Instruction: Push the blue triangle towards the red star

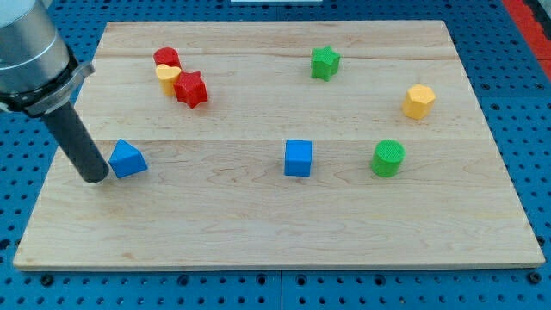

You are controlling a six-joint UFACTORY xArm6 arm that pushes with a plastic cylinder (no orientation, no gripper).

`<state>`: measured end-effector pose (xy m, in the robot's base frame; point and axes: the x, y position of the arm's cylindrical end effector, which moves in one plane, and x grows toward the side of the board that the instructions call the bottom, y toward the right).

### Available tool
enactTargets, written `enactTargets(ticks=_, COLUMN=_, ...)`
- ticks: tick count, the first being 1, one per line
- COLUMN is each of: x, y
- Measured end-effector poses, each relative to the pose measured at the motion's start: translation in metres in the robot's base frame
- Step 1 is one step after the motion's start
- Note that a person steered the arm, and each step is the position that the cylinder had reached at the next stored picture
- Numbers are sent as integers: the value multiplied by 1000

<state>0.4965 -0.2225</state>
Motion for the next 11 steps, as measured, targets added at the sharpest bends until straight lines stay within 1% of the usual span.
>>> enactTargets(ticks=1, x=-13, y=15)
enactTargets(ticks=4, x=-26, y=58)
enactTargets(ticks=5, x=-36, y=75)
enactTargets(ticks=6, x=-32, y=81)
enactTargets(ticks=8, x=-6, y=88)
enactTargets(ticks=9, x=-11, y=105)
enactTargets(ticks=10, x=-19, y=109)
enactTargets(ticks=11, x=-19, y=106)
